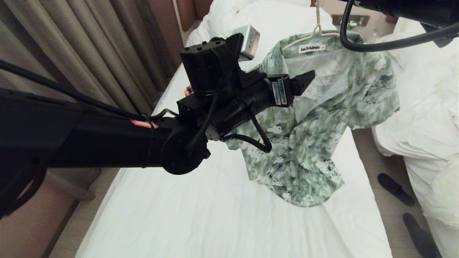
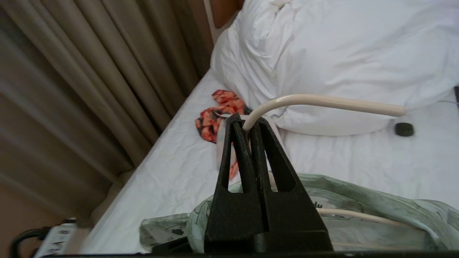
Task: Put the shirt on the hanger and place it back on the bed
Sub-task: Take the clothes hanger out of the clothes
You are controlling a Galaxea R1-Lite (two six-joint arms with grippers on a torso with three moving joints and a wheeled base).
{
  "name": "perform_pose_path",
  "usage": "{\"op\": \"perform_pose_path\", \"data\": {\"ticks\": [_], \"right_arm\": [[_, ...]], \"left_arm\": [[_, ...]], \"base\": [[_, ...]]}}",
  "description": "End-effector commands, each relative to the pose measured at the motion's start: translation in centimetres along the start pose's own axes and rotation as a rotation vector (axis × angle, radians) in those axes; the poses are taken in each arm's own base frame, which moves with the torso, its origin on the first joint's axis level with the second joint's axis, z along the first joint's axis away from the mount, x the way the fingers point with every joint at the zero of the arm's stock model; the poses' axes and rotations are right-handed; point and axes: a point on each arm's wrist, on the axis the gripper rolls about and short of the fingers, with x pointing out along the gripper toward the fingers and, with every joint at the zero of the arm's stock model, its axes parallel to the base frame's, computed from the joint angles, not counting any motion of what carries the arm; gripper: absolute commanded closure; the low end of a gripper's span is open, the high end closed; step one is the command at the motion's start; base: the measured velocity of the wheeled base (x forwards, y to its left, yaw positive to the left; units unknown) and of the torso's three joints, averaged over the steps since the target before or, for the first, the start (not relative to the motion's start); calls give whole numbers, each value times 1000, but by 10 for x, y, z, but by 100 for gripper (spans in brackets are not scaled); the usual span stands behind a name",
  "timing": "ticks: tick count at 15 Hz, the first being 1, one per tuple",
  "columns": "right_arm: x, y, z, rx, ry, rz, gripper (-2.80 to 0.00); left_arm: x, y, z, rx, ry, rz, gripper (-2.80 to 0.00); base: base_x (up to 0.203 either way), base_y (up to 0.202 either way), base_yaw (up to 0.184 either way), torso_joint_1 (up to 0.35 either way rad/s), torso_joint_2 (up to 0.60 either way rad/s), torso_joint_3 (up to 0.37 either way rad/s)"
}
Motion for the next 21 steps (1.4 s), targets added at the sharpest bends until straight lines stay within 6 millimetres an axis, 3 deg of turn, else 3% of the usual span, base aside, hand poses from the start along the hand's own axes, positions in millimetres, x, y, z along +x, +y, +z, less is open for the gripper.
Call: {"op": "perform_pose_path", "data": {"ticks": [1, 4, 5, 15, 18, 21], "right_arm": [[-1, 2, 0, 3, 0, 5, 0], [-1, 3, -1, 3, 6, 7, 0], [-1, 3, -2, 3, 8, 6, 0], [-6, -3, -6, -8, 29, -10, 0], [-4, -21, -9, -29, 41, -65, 0], [0, -30, -17, -42, 62, -93, 0]], "left_arm": [[1, -1, -1, -1, -3, -3, -280], [1, -1, -1, 0, -3, 0, -280], [1, -1, 0, 0, -5, 0, 0], [-9, 9, -2, 21, 14, 41, 0], [-36, 26, 5, 35, 41, 99, 0], [-72, 26, 16, 38, 57, 123, 0]], "base": [[0, 0, 0, 0, 0, 0], [0, 0, 0, 0, 0, 0], [0, 0, 0, 0, 0, 0], [0, 0, 0, 0, 0, 0], [0, 0, 0, 0, 0, 0], [0, 0, 0, 0, 0, 0]]}}
